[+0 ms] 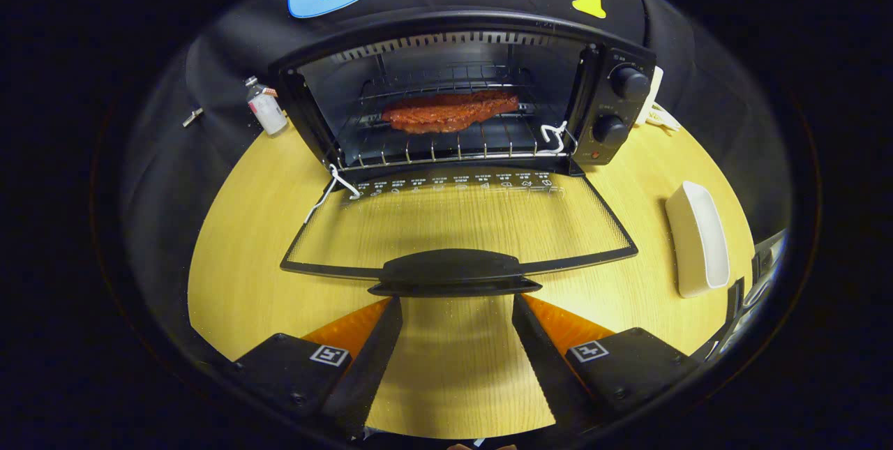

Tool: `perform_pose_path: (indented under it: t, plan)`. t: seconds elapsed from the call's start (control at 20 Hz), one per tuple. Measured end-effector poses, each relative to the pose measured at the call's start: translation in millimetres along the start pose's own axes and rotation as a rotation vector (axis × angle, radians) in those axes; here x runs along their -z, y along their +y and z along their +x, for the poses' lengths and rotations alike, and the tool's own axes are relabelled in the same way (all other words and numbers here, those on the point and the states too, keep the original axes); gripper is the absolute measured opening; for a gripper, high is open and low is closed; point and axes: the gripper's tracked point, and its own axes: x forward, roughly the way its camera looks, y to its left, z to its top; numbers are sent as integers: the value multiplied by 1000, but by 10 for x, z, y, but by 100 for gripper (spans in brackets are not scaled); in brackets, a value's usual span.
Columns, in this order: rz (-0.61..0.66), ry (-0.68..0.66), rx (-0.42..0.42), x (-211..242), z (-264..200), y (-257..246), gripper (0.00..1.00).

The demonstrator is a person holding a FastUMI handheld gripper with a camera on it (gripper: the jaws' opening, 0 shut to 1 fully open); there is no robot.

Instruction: Open the toaster oven, put the food inside, and close the toaster oven door.

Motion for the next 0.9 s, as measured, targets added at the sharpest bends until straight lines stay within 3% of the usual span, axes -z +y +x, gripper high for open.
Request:
perform_pose_path:
  t: [0.55,0.9]
  plan:
    - [41,-158,-39,-417,-418,60,99]
    - [-4,-281,-43,-821,-657,93,99]
